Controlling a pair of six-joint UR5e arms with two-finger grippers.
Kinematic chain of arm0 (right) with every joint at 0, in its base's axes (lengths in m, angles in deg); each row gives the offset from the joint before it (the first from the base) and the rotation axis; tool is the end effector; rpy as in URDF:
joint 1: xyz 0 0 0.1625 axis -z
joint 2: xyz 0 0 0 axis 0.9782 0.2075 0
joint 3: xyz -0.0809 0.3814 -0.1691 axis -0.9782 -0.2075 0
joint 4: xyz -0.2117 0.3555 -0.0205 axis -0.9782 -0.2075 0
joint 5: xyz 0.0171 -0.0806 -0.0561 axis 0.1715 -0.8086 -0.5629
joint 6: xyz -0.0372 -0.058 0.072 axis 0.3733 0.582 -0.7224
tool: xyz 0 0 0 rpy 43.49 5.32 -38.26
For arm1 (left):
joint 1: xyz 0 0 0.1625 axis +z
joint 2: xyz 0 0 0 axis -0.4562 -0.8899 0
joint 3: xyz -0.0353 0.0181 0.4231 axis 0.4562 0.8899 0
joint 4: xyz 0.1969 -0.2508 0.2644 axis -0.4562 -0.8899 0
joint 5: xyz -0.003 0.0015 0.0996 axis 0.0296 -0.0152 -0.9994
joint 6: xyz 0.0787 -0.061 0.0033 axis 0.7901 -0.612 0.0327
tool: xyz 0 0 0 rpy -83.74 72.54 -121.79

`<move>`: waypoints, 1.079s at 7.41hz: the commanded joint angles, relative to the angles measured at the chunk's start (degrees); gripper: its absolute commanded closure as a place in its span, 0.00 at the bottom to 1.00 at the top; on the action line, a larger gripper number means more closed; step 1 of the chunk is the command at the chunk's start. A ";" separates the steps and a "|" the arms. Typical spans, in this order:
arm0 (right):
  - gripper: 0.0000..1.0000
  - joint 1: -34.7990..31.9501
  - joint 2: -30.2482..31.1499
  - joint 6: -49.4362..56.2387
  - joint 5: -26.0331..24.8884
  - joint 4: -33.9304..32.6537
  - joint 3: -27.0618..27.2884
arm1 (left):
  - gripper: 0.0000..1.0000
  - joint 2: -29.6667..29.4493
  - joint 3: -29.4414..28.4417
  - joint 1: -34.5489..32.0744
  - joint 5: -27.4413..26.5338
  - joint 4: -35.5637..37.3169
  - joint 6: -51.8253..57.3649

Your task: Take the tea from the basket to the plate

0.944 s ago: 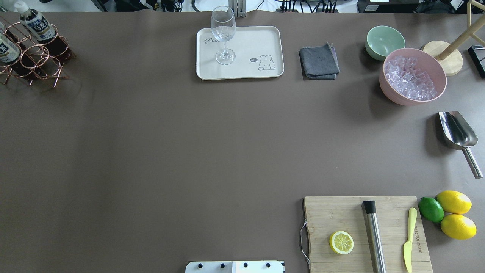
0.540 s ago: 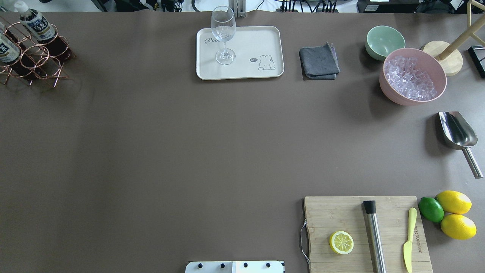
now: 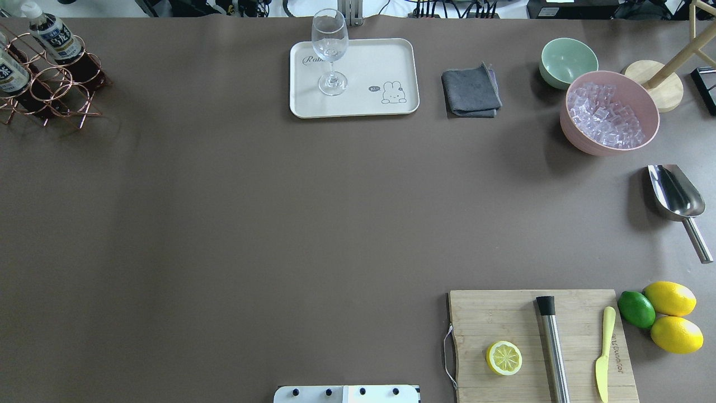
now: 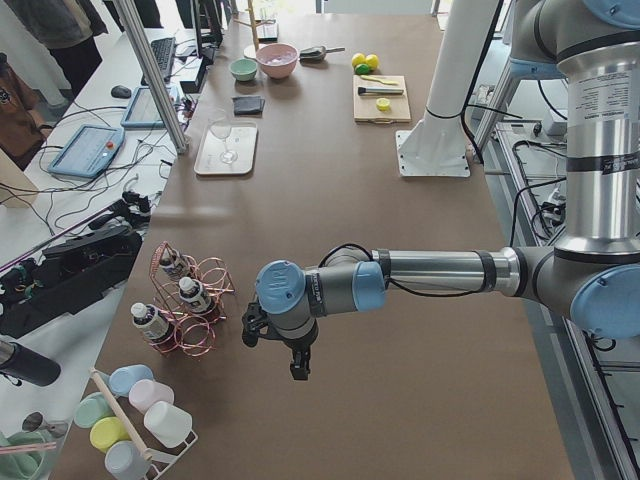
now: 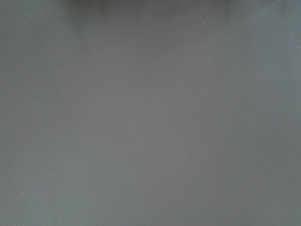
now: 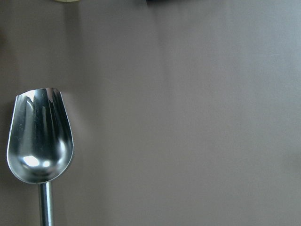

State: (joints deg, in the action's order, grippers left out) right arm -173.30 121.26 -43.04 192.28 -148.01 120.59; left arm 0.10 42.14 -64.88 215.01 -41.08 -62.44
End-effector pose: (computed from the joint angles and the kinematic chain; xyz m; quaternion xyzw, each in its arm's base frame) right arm 0.1067 -0.4218 0.6474 -0.0071 -0.3537 0.0506 0.9339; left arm -0.0776 -0.4372 0.6720 -0.0303 0.3918 0.0331 0.9190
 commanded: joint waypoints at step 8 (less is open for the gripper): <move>0.00 3.50 -1.48 -0.52 13.81 0.34 7.94 | 0.02 -0.78 1.40 -1.22 0.70 0.00 -7.23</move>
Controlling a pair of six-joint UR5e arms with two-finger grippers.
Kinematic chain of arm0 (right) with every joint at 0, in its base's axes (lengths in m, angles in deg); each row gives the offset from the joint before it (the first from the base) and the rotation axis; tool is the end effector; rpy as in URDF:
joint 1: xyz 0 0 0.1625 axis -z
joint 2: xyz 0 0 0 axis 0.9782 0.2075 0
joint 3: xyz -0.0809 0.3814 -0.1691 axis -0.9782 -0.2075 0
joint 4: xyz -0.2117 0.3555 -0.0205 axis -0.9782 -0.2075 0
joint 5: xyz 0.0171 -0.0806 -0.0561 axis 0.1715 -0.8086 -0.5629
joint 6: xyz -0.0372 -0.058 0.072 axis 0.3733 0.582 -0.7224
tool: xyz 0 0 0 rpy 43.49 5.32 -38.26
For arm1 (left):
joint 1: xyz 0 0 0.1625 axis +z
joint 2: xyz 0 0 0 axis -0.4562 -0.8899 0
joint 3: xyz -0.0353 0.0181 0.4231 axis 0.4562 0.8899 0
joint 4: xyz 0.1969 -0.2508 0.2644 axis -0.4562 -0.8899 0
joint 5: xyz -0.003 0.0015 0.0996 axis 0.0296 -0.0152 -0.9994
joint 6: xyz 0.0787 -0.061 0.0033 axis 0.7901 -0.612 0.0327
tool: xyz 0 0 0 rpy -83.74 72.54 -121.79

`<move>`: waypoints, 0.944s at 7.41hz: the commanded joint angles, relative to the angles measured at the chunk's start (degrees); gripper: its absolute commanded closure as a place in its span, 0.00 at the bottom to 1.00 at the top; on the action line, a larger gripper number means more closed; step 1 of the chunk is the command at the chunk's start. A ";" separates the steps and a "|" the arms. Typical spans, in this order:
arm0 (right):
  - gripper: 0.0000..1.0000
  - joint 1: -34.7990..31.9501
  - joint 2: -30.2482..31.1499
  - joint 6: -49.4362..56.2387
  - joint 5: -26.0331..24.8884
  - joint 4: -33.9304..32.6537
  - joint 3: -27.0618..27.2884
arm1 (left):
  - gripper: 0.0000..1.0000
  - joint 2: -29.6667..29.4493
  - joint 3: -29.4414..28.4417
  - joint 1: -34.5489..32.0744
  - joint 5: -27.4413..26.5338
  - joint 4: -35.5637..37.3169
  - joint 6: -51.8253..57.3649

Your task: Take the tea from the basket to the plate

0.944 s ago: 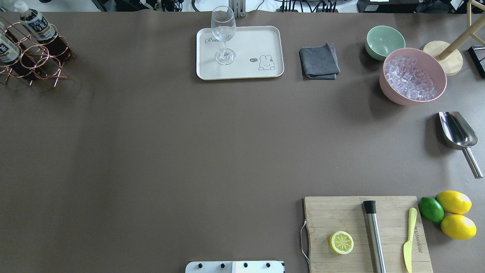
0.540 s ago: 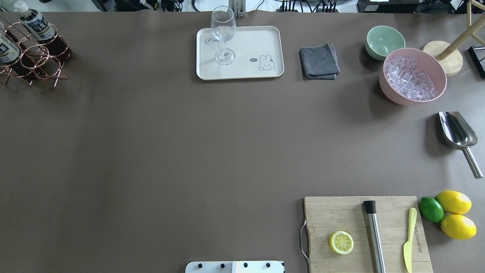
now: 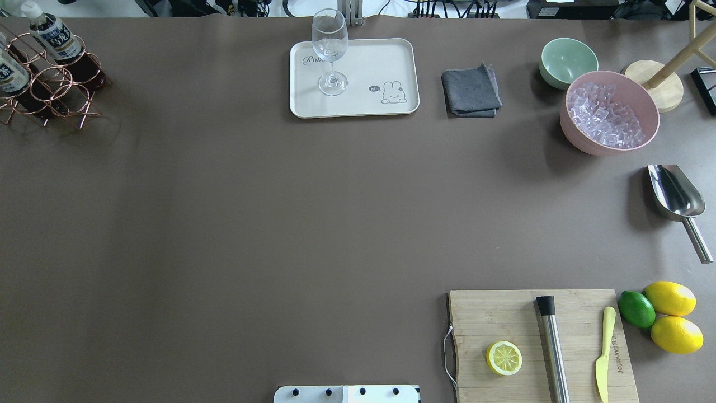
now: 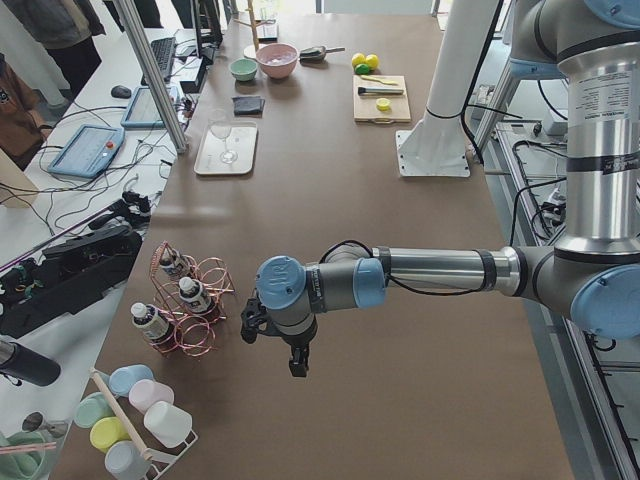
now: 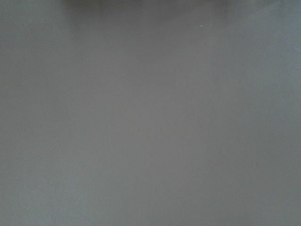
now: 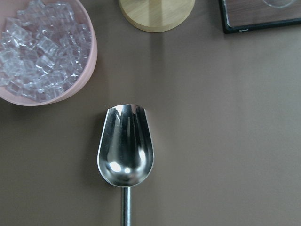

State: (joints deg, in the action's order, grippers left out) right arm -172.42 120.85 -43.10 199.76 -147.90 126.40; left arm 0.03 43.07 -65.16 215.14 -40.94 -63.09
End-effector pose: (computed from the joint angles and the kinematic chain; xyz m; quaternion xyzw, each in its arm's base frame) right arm 0.0916 -0.4307 0.5852 0.0432 -0.4118 0.0217 0.9100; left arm -0.0797 -0.4386 0.6638 -0.0245 0.3923 0.0285 0.9191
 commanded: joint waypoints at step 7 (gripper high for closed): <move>0.00 23.78 -19.70 -7.19 16.12 18.89 3.99 | 0.02 -20.81 -5.38 -1.21 2.76 -1.79 -79.34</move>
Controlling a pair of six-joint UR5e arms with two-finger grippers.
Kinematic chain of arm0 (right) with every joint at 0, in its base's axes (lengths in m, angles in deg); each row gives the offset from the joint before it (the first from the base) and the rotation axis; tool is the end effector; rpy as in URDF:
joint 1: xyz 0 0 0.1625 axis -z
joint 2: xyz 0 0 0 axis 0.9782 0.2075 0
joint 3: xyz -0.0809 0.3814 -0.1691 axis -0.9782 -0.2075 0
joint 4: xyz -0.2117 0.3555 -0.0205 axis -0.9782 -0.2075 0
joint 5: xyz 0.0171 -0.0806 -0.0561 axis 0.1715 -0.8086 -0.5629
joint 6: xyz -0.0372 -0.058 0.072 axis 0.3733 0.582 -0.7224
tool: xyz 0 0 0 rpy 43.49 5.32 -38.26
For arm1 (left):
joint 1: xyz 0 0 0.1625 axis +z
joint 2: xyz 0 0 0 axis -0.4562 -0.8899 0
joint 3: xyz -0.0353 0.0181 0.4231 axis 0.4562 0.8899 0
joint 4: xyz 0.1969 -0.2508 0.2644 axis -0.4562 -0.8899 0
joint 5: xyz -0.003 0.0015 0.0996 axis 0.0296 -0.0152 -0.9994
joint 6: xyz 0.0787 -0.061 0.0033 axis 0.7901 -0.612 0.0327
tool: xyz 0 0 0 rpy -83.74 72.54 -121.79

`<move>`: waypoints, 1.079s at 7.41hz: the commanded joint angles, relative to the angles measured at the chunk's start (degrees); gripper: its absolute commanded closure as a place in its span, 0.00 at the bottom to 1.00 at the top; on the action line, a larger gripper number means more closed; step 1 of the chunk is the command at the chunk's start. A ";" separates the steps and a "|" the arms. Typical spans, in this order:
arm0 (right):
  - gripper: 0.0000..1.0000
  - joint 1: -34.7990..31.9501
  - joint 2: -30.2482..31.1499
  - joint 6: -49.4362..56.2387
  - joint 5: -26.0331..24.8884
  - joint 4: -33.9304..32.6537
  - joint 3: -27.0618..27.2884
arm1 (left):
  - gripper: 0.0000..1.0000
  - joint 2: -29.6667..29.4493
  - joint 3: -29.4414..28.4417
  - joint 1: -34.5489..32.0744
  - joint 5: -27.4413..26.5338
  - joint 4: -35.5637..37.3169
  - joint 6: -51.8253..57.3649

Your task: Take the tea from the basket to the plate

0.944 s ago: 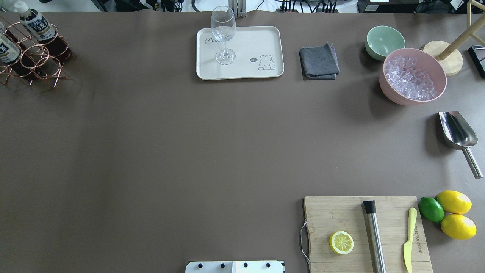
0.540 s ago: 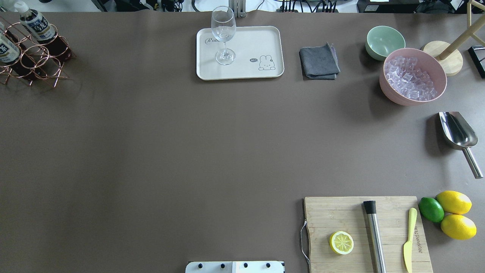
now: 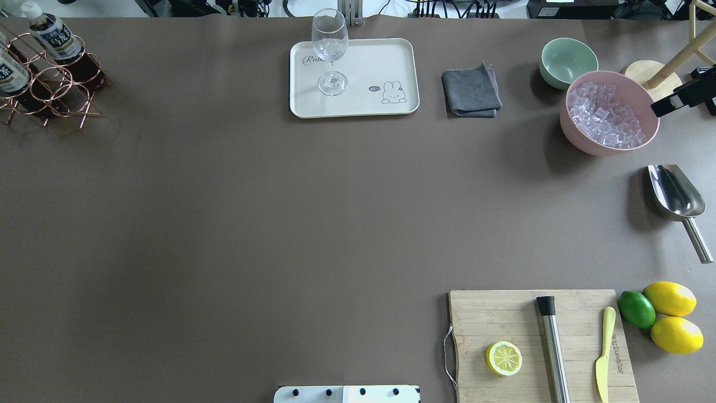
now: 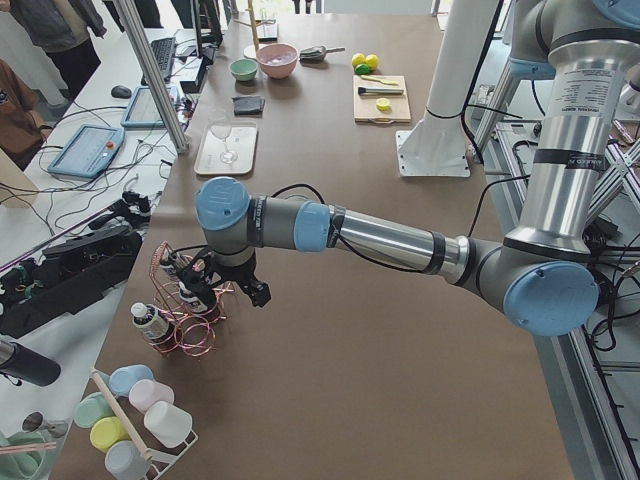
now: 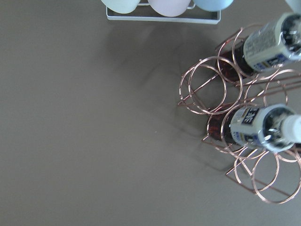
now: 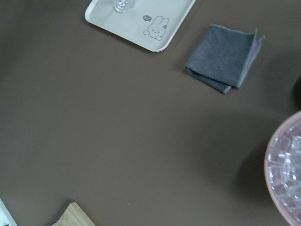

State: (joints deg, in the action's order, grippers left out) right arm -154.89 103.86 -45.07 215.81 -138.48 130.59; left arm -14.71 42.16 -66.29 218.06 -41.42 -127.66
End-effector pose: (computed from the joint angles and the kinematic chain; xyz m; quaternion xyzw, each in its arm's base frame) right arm -0.0757 -0.5139 0.3664 0.1777 -0.5408 -0.2354 0.7877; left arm -0.0917 -0.5507 0.5381 -0.1346 0.3921 -0.4266 0.8038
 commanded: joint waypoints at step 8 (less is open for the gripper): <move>0.00 12.26 -9.84 -18.62 -11.49 59.47 -14.95 | 0.02 -19.38 -22.86 1.67 -0.68 -18.80 -43.22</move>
State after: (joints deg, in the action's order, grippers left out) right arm -143.84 93.73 -62.62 209.86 -90.81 117.50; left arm -32.10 22.80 -65.08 217.76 -57.44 -167.15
